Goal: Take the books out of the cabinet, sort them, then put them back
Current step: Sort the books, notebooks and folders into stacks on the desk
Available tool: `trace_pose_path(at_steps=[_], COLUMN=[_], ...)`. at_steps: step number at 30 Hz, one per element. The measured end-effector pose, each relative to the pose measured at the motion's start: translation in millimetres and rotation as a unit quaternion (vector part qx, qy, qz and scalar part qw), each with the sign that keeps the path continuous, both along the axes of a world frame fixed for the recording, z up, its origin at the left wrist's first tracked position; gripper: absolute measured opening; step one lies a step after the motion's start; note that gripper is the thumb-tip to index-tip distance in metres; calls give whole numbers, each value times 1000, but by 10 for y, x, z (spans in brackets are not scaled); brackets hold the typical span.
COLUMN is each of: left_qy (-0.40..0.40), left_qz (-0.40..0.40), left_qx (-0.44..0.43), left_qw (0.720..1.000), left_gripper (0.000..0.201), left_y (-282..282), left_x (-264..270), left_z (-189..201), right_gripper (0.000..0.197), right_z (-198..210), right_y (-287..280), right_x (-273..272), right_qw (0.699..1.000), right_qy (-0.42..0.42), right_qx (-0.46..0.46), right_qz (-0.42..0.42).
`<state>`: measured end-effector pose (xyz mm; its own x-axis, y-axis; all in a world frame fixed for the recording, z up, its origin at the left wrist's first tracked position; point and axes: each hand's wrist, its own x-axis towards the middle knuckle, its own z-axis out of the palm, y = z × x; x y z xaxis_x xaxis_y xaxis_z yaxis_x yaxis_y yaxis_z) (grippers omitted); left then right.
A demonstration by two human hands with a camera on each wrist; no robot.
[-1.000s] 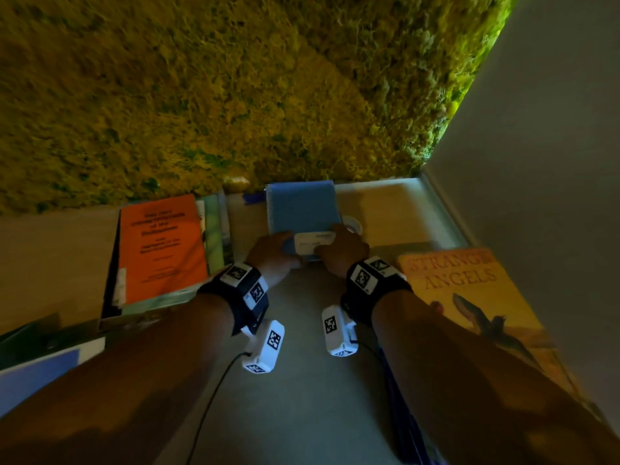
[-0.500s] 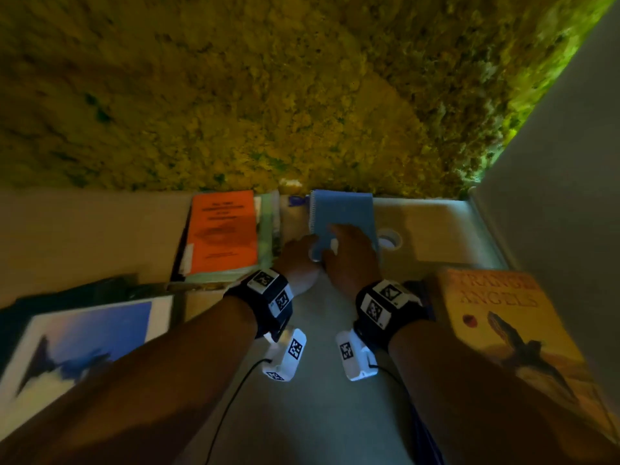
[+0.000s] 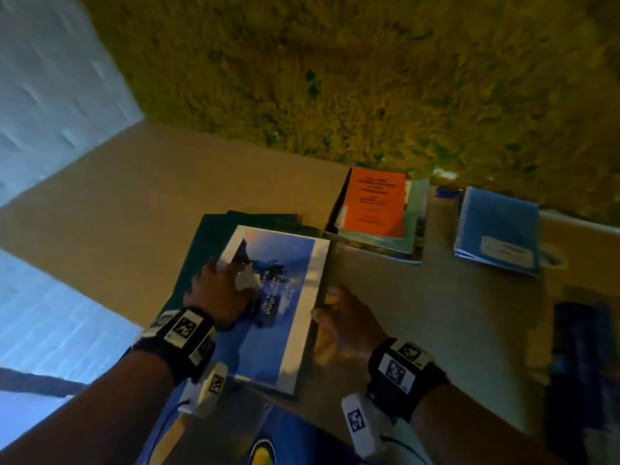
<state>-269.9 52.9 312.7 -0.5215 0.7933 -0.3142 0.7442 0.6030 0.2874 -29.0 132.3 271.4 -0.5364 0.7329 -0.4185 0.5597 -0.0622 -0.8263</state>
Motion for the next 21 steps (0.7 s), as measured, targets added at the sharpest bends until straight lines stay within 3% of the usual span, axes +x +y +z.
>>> trace_pose_path(at_steps=[2,5,8,11,14,16,18,19,21], left_qy=[6,-15,-120,-269,-411,-419,-438,-455,-413], left_qz=[5,-14,-6,22,65,49,13,-3,-69], left_qx=[-16,27,111,149,174,180,165,143,107], left_qw=[1000,999,987,951,892,889,883,879,902], left_gripper=[83,70,52,44,36,28,22,28,49], left_y=[-83,-130,-109,-41,45,119,172,177,211], left_x=[-160,-210,-254,-323,-254,-149,4,73,132], left_z=[-129,-192,-228,-250,-175,-116,-46,-3,36], right_gripper=[51,40,23,25,37,31,6,13,24], right_z=[-37,-85,-78,-45,45,204,325,343,372], right_y=[-88,-195,-226,-240,-228,-216,-156,-112,-62], right_x=[-75,-153,-160,-73,87,220,463,641,959], right_qw=[999,989,978,942,929,930,929,925,922], right_qy=[13,46,61,137,134,115,88,77,9], right_qx=[-35,-73,-56,-118,-96,-66,-30,-15,28], right_qz=[-38,-117,-191,-282,-330,-342,-357,-372,-386])
